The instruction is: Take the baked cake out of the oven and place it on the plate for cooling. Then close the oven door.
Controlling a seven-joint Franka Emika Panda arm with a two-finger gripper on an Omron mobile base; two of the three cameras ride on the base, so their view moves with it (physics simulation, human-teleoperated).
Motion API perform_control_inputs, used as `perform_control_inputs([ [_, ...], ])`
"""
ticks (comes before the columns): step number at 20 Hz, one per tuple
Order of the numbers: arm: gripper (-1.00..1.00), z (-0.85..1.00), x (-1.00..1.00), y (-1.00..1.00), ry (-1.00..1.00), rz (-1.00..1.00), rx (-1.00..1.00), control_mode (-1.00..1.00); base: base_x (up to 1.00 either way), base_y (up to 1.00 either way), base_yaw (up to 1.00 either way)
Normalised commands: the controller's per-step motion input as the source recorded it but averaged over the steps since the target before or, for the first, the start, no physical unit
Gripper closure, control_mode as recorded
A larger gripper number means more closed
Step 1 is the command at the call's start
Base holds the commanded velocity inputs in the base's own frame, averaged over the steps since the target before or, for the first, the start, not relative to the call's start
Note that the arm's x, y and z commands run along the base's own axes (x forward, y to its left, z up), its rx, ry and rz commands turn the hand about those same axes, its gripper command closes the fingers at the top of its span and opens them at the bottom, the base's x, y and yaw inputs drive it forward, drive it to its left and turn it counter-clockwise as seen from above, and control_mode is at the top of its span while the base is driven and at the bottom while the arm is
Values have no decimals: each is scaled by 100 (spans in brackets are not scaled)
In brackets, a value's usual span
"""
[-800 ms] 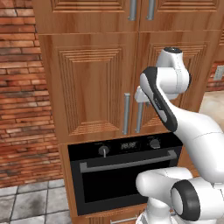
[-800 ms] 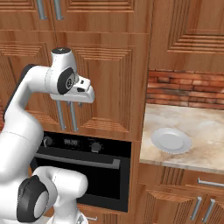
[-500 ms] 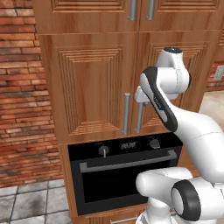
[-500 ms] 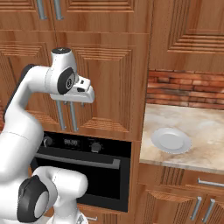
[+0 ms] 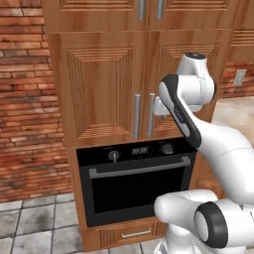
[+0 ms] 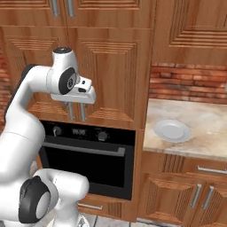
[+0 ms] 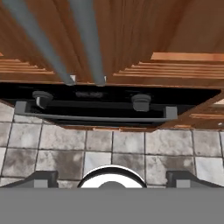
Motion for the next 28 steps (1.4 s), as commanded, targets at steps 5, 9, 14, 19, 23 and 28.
perform_control_inputs([
  [5, -100, 0, 0, 0, 0, 0, 0, 100, -63, 0, 0],
  [9, -100, 0, 0, 0, 0, 0, 0, 100, -37, 0, 0],
  [14, -100, 0, 0, 0, 0, 0, 0, 100, -11, 0, 0],
  [19, -100, 0, 0, 0, 0, 0, 0, 100, -8, 0, 0],
  [23, -100, 0, 0, 0, 0, 0, 0, 100, 0, 0, 0],
  [28, -100, 0, 0, 0, 0, 0, 0, -100, 0, 0, 0],
])
